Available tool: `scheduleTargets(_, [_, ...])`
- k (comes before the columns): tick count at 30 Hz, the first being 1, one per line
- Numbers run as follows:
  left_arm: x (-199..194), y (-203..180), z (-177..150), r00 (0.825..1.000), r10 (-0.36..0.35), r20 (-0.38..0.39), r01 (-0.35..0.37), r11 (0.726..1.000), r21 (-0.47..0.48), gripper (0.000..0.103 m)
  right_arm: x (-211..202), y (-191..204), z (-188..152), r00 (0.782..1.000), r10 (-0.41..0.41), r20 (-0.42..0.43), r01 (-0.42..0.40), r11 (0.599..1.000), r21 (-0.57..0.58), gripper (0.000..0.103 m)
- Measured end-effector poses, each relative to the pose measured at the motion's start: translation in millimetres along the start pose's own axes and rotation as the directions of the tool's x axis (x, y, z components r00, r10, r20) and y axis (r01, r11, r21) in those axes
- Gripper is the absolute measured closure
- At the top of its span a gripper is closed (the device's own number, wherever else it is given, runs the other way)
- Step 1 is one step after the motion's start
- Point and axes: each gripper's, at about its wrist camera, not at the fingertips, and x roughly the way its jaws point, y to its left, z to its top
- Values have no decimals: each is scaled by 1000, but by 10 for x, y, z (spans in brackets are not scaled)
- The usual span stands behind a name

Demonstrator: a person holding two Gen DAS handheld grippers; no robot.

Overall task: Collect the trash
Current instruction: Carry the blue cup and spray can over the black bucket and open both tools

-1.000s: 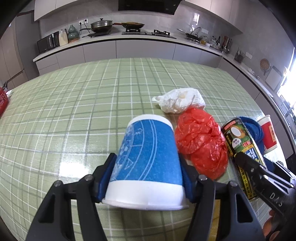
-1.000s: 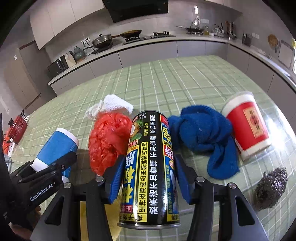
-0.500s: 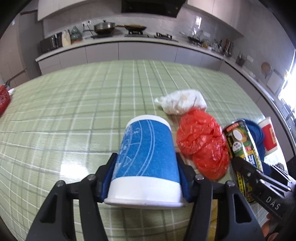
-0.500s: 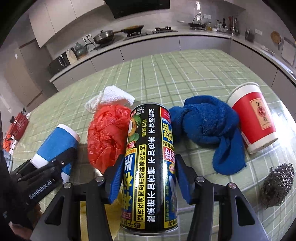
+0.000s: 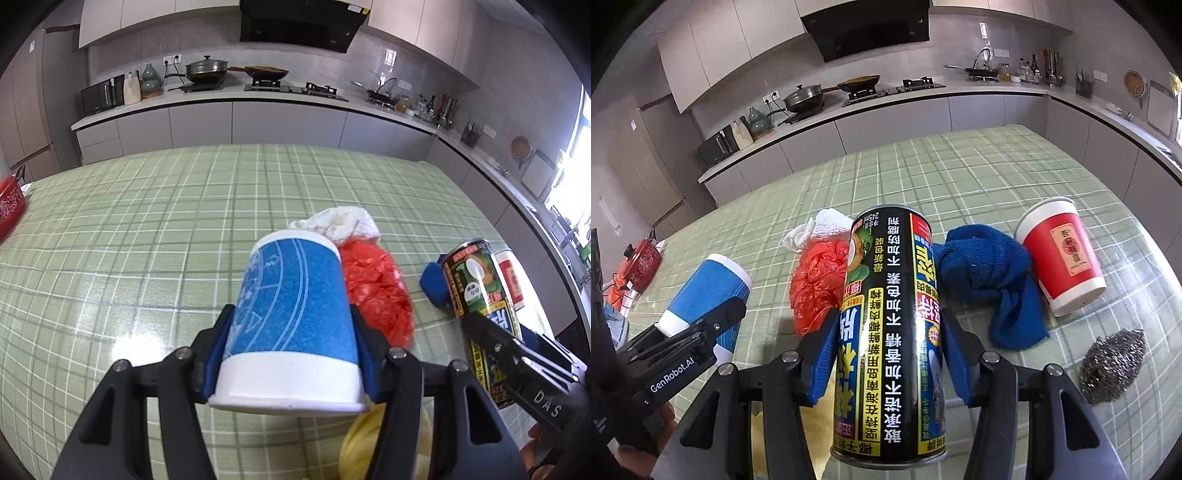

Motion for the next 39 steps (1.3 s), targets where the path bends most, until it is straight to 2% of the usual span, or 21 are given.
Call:
scheduleTargets(9, [-134, -209, -53, 1000, -11, 29, 10, 1000, 11, 44, -267, -110, -85, 1000, 11, 16, -11, 1000, -6, 48])
scheduleTargets(17, [-234, -534, -141, 998, 38, 54, -37, 999, -13, 44, -390, -376, -67, 996, 84, 24, -83, 996, -24, 48])
scheduleTargets(24, [-282, -1166, -311, 994, 86, 67, -82, 995, -64, 44, -570, -1022, 1, 988, 154, 27, -152, 987, -60, 48])
scheduleTargets(27, [-277, -1440, -366, 995, 81, 64, -75, 993, -88, 44, -655, -1346, 20, 987, 160, 29, -158, 985, -72, 48])
scheduleTargets(31, [-278, -1772, -405, 997, 58, 56, -53, 995, -87, 44, -770, -1765, 65, 988, 150, 31, -148, 987, -61, 48])
scheduleTargets(39, [-245, -2326, -426, 998, -38, 53, 37, 999, 20, 44, -990, -2302, 7, 994, 97, 58, -98, 995, 12, 48])
